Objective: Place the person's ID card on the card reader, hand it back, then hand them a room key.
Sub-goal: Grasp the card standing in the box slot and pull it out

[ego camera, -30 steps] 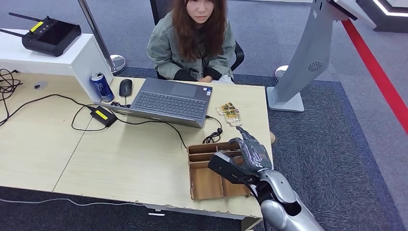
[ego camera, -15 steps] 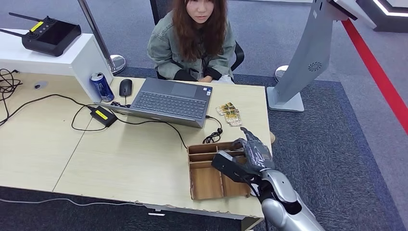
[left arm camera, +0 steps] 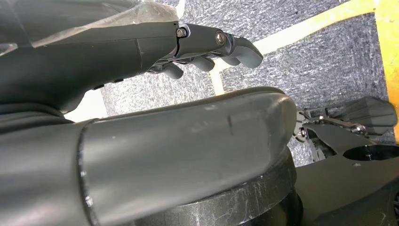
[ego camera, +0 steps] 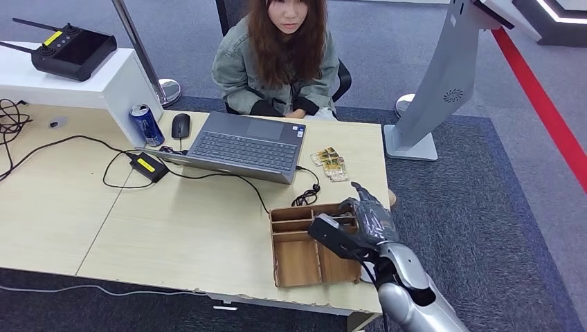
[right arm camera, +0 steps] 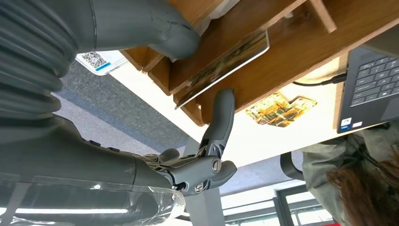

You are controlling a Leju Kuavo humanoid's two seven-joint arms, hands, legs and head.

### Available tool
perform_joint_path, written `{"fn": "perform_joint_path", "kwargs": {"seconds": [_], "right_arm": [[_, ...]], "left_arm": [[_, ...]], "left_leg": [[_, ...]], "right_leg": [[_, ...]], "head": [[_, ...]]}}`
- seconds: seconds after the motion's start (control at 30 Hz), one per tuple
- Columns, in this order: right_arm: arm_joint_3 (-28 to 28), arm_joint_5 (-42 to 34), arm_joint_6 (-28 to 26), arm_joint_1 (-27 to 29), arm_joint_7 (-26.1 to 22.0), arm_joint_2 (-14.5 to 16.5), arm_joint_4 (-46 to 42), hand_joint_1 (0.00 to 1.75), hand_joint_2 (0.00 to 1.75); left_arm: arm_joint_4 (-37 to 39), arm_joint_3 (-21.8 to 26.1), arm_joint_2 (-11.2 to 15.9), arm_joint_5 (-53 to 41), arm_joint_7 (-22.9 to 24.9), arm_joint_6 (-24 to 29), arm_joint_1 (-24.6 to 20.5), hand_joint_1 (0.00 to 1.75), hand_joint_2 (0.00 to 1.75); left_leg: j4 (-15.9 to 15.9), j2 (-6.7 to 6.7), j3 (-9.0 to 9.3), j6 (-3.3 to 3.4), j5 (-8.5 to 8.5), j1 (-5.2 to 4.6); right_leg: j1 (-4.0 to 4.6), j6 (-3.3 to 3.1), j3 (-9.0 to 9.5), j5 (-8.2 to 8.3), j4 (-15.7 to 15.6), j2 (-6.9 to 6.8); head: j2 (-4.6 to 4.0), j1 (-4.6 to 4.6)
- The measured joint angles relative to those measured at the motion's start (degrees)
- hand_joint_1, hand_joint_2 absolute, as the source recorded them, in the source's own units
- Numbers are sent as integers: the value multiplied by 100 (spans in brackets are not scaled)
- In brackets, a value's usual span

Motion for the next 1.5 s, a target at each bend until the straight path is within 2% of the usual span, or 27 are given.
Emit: {"fn": "perform_joint_path", "kwargs": {"seconds": [0.13, 0.2, 0.53, 0.97, 1.5], "right_arm": [[-27, 1, -6, -5, -3, 21, 42, 147, 175], [-42, 8, -13, -21, -8, 49, 86, 158, 175], [-61, 31, -22, -45, -11, 88, 135, 156, 175], [-186, -1, -185, -48, -9, 177, 208, 166, 175], [-824, -1147, -550, -147, -305, 243, -65, 164, 175]], "left_arm": [[0, 0, 0, 1, 0, 0, 0, 0, 0], [-1, 0, 0, 1, -1, -1, 0, 0, 0], [0, 0, 0, 1, -2, -2, -1, 0, 0], [0, 0, 0, 0, -2, -1, -1, 0, 0], [0, 57, 0, 0, 3, 43, -3, 0, 0]], "left_leg": [[0, 0, 0, 0, 0, 0], [0, 0, 1, 0, 0, 0], [0, 0, 1, 0, 0, 0], [0, 0, 1, 0, 0, 0], [0, 0, 1, 0, 0, 0]], "right_leg": [[0, 0, 0, 0, 0, 0], [0, 0, 0, 0, 0, 0], [0, 0, 0, 0, 0, 0], [0, 0, 1, 0, 0, 0], [0, 0, 0, 0, 0, 0]], "head": [[0, -2], [0, -2], [0, -2], [0, -2], [0, -1]]}}
